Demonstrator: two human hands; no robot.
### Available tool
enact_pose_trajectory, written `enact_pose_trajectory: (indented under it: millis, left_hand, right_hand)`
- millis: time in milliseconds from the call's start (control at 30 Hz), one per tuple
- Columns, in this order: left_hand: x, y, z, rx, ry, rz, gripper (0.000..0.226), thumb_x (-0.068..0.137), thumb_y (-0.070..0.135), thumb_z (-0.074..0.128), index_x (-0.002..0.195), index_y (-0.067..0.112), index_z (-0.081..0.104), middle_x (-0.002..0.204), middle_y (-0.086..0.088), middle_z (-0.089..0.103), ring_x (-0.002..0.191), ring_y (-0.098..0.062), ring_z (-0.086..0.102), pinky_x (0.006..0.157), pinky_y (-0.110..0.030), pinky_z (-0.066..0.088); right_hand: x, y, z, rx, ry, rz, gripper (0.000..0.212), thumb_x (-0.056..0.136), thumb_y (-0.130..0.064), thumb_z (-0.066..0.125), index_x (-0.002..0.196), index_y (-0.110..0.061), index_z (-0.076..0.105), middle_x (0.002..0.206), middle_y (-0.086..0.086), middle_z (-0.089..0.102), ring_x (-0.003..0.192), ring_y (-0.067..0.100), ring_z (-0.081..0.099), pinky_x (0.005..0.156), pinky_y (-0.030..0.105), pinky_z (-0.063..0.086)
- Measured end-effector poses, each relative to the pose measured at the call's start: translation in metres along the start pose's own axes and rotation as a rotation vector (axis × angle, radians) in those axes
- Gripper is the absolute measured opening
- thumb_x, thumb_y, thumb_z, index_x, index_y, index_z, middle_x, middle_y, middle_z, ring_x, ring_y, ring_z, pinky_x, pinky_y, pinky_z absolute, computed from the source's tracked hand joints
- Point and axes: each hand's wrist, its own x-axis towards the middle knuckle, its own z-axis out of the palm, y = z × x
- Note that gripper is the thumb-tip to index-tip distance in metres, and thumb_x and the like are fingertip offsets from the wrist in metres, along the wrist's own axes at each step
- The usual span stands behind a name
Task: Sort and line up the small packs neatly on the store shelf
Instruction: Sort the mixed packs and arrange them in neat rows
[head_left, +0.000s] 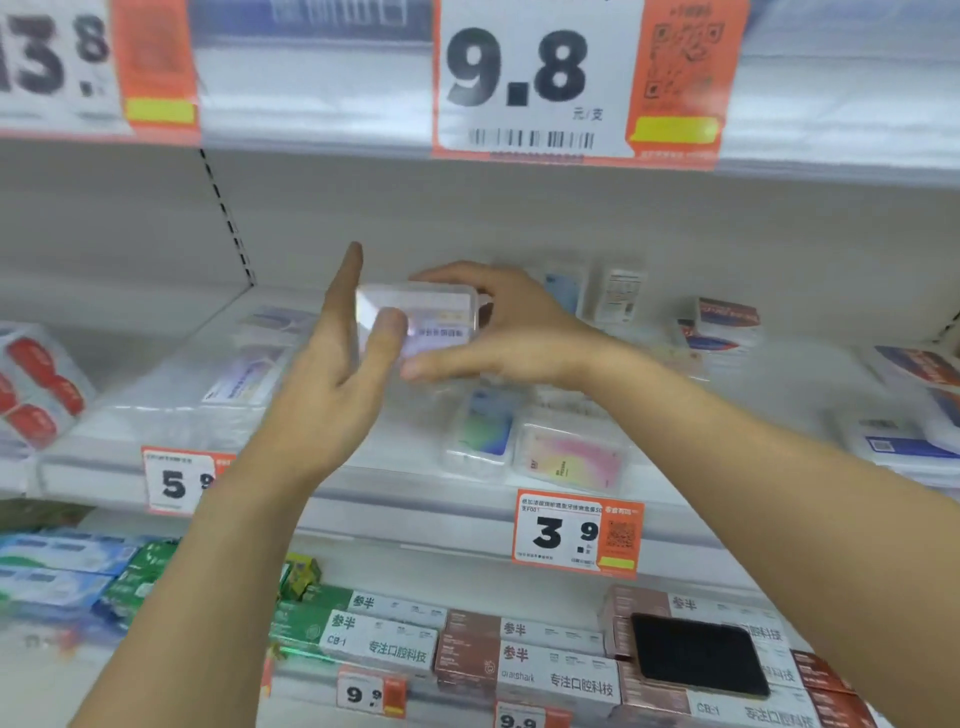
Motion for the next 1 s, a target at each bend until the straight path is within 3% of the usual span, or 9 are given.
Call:
enact_pose_trajectory:
  millis: [100,167,300,433,567,667,767,933,1000]
  left_hand:
    - [0.000,-0.043,-0.038,0.387,0.175,0.001,0.059,0.093,0.059,0.030,0.144,0.028,0.037,0.146,-0.004,0.043,0.135,-0.025,0.037,0.112,-0.041,0.028]
    - [-0.004,-0.071,-0.056,0.662,0.151,-0.167,0.072,0.078,0.070,0.031,0.138,0.033,0.043,0.142,-0.013,0.044,0.134,-0.034,0.033,0.112,-0.050,0.024]
    - [-0.014,-0.098,-0.076,0.707,0.029,-0.218,0.081,0.065,0.079,0.030,0.138,0.045,0.041,0.142,-0.008,0.045,0.135,-0.030,0.031,0.112,-0.049,0.021]
    - [-0.018,-0.100,-0.088,0.600,0.041,-0.147,0.082,0.067,0.081,0.040,0.137,0.039,0.044,0.140,-0.005,0.048,0.133,-0.028,0.034,0.112,-0.050,0.024]
    - [-0.024,-0.097,-0.095,0.426,0.079,-0.175,0.108,0.063,0.076,0.061,0.149,0.023,0.023,0.152,-0.003,0.033,0.138,-0.024,0.028,0.112,-0.044,0.027]
    - [-0.026,-0.093,-0.094,0.328,0.128,-0.172,0.115,0.064,0.063,0.074,0.151,0.019,0.014,0.155,-0.003,0.026,0.142,-0.022,0.024,0.114,-0.042,0.026]
    - [-0.024,-0.084,-0.089,0.302,0.176,-0.173,0.120,0.062,0.060,0.078,0.152,0.021,0.008,0.154,-0.006,0.023,0.142,-0.022,0.020,0.114,-0.043,0.024]
    - [-0.023,-0.034,-0.063,0.123,0.455,0.133,0.058,0.084,0.030,0.067,0.135,0.017,0.043,0.130,0.003,0.045,0.123,-0.011,0.044,0.102,-0.018,0.032]
    - [-0.021,-0.014,-0.038,0.051,0.408,0.201,0.029,0.087,0.019,0.061,0.116,0.016,0.057,0.115,0.000,0.058,0.105,-0.011,0.057,0.092,-0.017,0.042]
  right_hand:
    - [0.039,-0.002,0.034,0.050,0.217,0.026,0.078,0.058,-0.053,0.088,0.125,-0.026,0.060,0.120,-0.009,0.065,0.106,0.008,0.064,0.093,0.036,0.056]
    - [0.067,-0.010,0.058,0.053,0.278,0.077,0.078,0.058,-0.062,0.079,0.126,-0.032,0.055,0.125,-0.001,0.059,0.104,0.016,0.065,0.087,0.040,0.058]
    - [0.101,-0.027,0.105,-0.019,0.211,0.047,0.068,0.075,-0.050,0.077,0.132,-0.029,0.048,0.128,0.004,0.042,0.104,0.013,0.054,0.091,0.022,0.043]
    - [0.110,-0.029,0.135,-0.243,0.113,-0.038,0.072,0.074,-0.043,0.077,0.137,-0.032,0.043,0.130,0.001,0.036,0.116,0.020,0.054,0.102,0.033,0.044]
    - [0.110,-0.037,0.126,-0.144,0.072,-0.053,0.067,0.073,-0.032,0.080,0.133,-0.029,0.049,0.126,0.001,0.042,0.091,0.002,0.051,0.077,0.012,0.041]
    - [0.099,-0.041,0.118,-0.191,0.011,-0.091,0.067,0.072,-0.037,0.081,0.131,-0.033,0.050,0.127,0.000,0.045,0.088,0.000,0.050,0.077,0.014,0.039]
    - [0.083,-0.039,0.108,-0.271,-0.105,-0.085,0.078,0.074,-0.056,0.076,0.140,-0.042,0.037,0.135,-0.001,0.038,0.111,0.009,0.049,0.095,0.022,0.040]
    - [0.051,-0.005,0.051,-0.212,0.204,-0.044,0.039,0.098,-0.049,0.047,0.132,-0.031,0.052,0.128,0.003,0.048,0.109,0.016,0.058,0.103,0.034,0.044]
    - [0.028,0.024,0.011,-0.325,0.340,-0.067,0.028,0.100,-0.037,0.048,0.120,-0.022,0.062,0.116,0.006,0.057,0.105,0.018,0.058,0.100,0.034,0.044]
